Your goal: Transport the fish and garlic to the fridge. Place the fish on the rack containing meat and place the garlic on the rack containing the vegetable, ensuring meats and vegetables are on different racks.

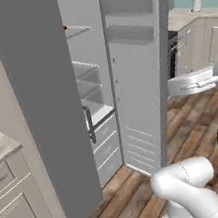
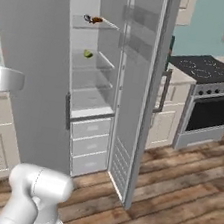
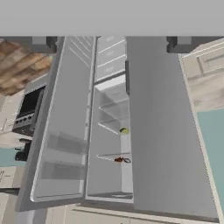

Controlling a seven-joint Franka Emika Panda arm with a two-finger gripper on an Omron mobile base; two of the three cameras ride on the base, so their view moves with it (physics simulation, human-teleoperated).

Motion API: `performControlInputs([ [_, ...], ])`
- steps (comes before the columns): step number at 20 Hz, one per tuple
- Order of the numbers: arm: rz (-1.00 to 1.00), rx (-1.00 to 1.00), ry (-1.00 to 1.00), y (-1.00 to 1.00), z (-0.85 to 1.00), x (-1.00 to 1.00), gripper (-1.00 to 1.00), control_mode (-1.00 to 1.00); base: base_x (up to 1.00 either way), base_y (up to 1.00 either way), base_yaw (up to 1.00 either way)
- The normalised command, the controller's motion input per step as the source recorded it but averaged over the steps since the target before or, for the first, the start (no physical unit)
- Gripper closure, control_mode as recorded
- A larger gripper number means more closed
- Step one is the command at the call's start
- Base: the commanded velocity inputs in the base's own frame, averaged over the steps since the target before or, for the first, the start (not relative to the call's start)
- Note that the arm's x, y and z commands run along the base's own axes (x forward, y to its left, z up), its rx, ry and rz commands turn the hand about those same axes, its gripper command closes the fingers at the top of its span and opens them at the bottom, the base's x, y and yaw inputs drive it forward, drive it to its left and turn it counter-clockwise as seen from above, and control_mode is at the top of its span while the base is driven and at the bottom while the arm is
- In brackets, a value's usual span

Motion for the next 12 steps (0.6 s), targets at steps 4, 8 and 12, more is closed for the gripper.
performControlInputs([
  [4,0.0,0.0,0.0,0.0,0.0,0.0,-1.0,1.0,-0.29,0.13,-0.98],
  [8,0.0,0.0,0.0,0.0,0.0,0.0,-1.0,1.0,-0.16,0.03,-1.0],
  [12,0.0,0.0,0.0,0.0,0.0,0.0,-1.0,1.0,-0.47,0.0,-0.87],
])
